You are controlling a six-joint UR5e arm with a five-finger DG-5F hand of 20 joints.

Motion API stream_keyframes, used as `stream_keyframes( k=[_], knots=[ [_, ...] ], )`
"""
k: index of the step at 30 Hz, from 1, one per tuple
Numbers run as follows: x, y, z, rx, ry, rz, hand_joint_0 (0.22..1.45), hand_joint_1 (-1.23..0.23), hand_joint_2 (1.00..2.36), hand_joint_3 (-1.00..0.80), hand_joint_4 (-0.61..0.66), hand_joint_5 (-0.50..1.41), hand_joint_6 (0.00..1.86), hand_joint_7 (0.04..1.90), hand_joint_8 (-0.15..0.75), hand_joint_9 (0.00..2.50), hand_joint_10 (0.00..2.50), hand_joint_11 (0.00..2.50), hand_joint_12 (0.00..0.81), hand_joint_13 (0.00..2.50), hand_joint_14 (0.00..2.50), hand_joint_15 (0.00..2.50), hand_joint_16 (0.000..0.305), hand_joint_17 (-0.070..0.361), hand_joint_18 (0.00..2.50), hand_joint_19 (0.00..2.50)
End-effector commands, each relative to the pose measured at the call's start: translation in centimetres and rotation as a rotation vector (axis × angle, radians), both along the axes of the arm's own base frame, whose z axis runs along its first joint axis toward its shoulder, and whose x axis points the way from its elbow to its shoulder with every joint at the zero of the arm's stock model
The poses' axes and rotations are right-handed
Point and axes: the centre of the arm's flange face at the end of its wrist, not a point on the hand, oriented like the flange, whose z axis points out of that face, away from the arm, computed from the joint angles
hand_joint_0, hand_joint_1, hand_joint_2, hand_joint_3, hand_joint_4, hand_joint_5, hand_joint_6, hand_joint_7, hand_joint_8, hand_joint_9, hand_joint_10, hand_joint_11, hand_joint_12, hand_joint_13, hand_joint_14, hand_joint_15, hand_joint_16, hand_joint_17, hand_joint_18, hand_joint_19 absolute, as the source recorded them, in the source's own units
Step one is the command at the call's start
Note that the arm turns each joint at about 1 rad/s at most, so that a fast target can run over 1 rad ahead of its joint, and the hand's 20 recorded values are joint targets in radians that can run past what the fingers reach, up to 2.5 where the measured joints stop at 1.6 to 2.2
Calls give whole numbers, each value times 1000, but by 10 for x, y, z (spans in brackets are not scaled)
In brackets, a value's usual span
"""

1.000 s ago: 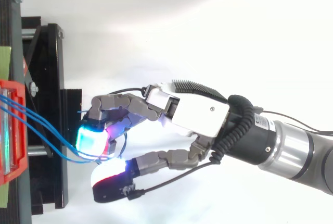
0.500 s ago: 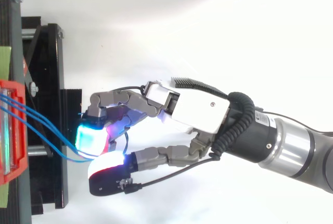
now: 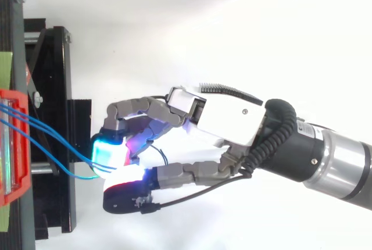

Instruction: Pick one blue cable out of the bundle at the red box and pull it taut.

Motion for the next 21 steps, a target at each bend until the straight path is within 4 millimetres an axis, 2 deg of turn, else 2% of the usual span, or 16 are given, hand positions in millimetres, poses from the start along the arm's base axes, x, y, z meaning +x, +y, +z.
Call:
stream_keyframes(
  k=[1, 6, 11, 16, 21],
  knots=[
    [-3, 2, 2, -4, 23, 3, 595, -811, 1024, -95, 216, -164, 768, 1194, 361, 961, 18, 935, 445, 649, 7, 230, 60, 135, 720, 329],
    [-4, 4, 0, -8, 38, 8, 574, -788, 1024, -69, 155, -155, 761, 1238, 336, 972, 17, 883, 446, 649, 6, 225, 60, 136, 717, 334],
    [-5, 5, 8, -6, 28, 9, 578, -760, 1022, 49, 125, -153, 797, 1273, 354, 988, 15, 872, 475, 658, 6, 217, 66, 149, 753, 305],
    [-5, 5, 15, -3, 19, 9, 586, -773, 1027, 65, 102, -156, 801, 1293, 352, 965, 16, 906, 458, 635, 6, 217, 63, 142, 720, 321],
    [-4, 4, 17, -2, 14, 8, 586, -783, 1026, 48, 102, -163, 822, 1233, 347, 968, 16, 905, 457, 636, 6, 222, 63, 142, 720, 329]
  ],
)
